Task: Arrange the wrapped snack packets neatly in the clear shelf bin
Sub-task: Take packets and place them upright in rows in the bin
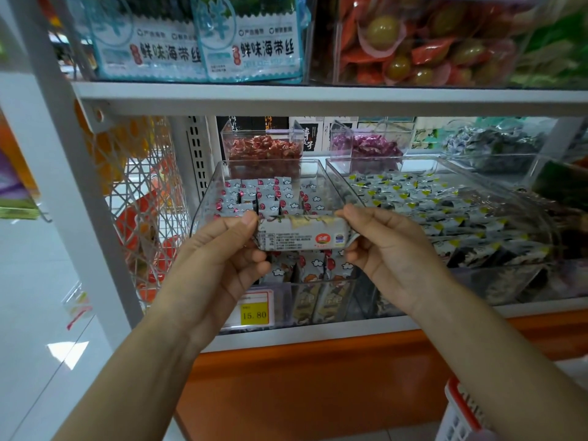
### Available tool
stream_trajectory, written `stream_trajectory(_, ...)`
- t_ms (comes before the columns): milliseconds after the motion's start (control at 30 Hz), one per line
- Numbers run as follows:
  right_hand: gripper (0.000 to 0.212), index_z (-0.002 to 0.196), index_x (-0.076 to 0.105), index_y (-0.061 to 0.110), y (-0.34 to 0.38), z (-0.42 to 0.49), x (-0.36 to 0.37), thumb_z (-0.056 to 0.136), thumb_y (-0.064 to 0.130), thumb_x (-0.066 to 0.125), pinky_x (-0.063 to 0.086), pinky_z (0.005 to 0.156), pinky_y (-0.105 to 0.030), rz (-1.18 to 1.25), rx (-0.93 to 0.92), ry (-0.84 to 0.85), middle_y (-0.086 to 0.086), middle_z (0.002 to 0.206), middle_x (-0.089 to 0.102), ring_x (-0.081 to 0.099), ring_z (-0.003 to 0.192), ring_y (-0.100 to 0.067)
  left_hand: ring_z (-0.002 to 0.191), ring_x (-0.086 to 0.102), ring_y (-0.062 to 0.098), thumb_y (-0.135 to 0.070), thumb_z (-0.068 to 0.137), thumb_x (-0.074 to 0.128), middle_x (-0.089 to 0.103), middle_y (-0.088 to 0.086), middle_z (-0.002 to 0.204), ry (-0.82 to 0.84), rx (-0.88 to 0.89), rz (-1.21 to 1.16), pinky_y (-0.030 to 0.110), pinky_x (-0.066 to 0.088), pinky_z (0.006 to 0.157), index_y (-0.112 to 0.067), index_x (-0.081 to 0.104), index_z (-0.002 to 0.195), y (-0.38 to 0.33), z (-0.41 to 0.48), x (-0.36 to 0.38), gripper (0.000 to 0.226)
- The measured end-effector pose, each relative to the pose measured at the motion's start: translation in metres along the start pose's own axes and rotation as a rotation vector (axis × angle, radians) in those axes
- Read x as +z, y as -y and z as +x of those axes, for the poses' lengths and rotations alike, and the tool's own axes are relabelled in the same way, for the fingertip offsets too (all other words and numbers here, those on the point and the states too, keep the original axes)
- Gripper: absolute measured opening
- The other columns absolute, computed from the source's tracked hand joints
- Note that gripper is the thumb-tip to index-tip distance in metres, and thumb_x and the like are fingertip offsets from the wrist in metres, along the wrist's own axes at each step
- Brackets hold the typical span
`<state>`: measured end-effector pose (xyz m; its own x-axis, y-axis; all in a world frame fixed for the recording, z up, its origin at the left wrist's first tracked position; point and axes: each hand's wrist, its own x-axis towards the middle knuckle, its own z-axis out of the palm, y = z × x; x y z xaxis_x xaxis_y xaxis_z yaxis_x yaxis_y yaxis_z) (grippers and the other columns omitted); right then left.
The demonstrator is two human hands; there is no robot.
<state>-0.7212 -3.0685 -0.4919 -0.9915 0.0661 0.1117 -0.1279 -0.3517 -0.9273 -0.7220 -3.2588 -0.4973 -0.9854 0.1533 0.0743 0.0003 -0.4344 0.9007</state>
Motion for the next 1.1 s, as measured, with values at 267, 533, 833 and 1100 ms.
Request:
stream_trajectory(267, 0.018, 0.084, 0.074, 0.019, -0.002, 0.002, -0.008, 0.083, 0.005, 0.063, 0.056, 0.065, -0.026, -0.309, -0.295, 0.022, -0.001, 0.083, 0.072, 0.069, 0.079, -0.016, 0.063, 0.065, 0.011, -0.024, 0.075, 0.062, 0.068, 0.001, 0.078, 0.037, -0.023, 0.031, 0.021, 0.053, 0.055, -0.018, 0.072, 0.090, -0.002, 0.003, -0.002, 0.019)
stream_trajectory(533, 0.030, 0.112, 0.067, 0.023, -0.006, 0.001, -0.005, 0.082, 0.024, 0.062, 0.058, 0.069, -0.030, -0.200, -0.187, 0.082, 0.001, 0.108, 0.066, 0.066, 0.092, -0.015, 0.099, 0.067, 0.016, -0.015, 0.074, 0.059, 0.064, 0.001, 0.115, 0.091, 0.205, 0.242, 0.022, 0.054, 0.081, -0.027, 0.059, 0.122, -0.001, -0.001, -0.003, 0.049)
stream_trajectory(833, 0.019, 0.098, 0.069, 0.016, -0.008, 0.001, -0.004, 0.085, 0.005, 0.064, 0.059, 0.068, -0.031, -0.334, -0.197, 0.069, -0.005, 0.095, 0.066, 0.069, 0.083, -0.019, 0.093, 0.068, 0.011, -0.020, 0.075, 0.062, 0.069, -0.007, 0.109, 0.074, 0.231, 0.387, 0.018, 0.054, 0.078, -0.024, 0.063, 0.114, 0.002, -0.003, 0.004, 0.039)
stream_trajectory(1100, 0.014, 0.069, 0.063, 0.009, -0.008, -0.001, -0.001, 0.083, 0.010, 0.067, 0.055, 0.052, -0.026, -0.346, -0.236, -0.035, -0.005, 0.072, 0.067, 0.067, 0.065, -0.015, 0.095, 0.064, 0.005, -0.008, 0.085, 0.061, 0.065, -0.023, 0.104, 0.111, 0.323, 0.603, 0.014, 0.052, 0.074, -0.039, 0.058, 0.111, 0.006, -0.006, 0.008, 0.041)
